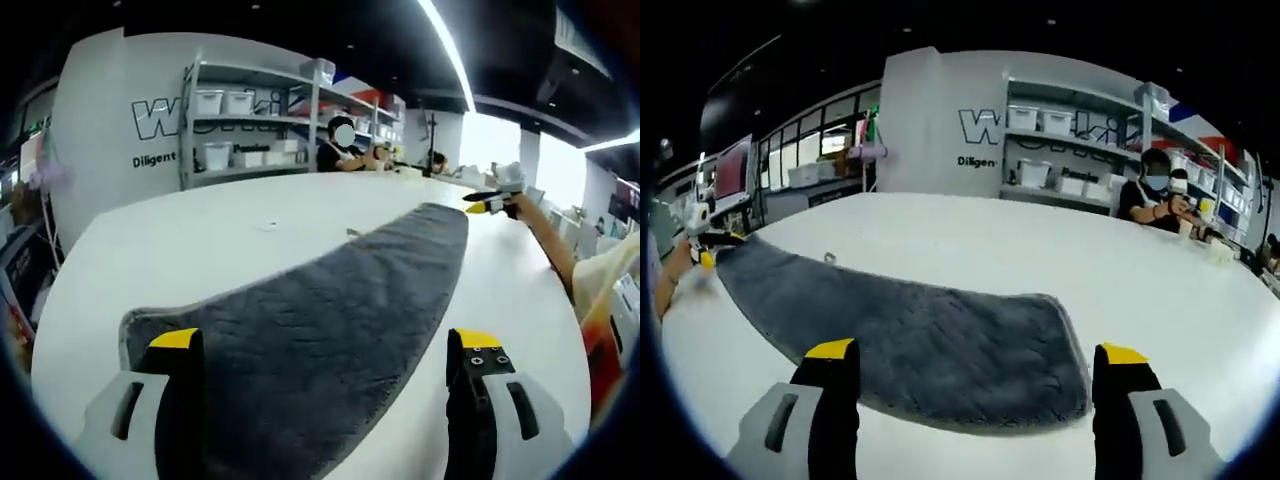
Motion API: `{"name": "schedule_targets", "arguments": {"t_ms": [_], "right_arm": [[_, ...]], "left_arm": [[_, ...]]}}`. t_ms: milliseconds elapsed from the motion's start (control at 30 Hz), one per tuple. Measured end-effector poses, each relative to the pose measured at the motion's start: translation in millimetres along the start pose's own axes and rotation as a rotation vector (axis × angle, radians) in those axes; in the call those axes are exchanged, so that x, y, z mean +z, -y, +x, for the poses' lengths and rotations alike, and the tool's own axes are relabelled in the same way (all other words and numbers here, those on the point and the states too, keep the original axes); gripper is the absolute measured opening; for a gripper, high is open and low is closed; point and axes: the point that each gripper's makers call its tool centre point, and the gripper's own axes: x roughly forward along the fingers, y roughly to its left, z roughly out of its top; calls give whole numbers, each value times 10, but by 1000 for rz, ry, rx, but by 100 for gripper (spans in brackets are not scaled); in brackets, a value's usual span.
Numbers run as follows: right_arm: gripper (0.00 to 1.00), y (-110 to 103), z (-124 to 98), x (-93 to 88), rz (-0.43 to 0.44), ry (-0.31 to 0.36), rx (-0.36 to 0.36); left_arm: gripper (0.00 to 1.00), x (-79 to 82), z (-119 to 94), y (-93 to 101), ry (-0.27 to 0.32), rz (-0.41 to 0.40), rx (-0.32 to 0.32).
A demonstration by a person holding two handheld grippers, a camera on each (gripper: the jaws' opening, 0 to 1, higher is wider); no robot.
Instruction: Fold the towel on the table until its edges align and the towel forms a compact rectangular stack.
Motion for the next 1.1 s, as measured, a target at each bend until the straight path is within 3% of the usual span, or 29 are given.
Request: {"name": "schedule_targets", "arguments": {"t_ms": [333, 533, 600, 700, 1100], "right_arm": [[86, 195, -63, -251, 100, 14, -56], [58, 446, -118, -151, 181, 107, -143], [47, 553, -124, -171, 176, 112, -183], [37, 663, -92, -316, 131, 52, -238], [33, 621, 37, -496, 179, -3, -196]], "left_arm": [[99, -28, 14, 54, -7, 9, -3], [99, -45, 28, 81, -15, 22, -6], [99, -45, 29, 80, -17, 27, -3], [99, -29, 20, 80, -14, 31, -2], [99, 33, -3, 114, -1, 47, -6]]}}
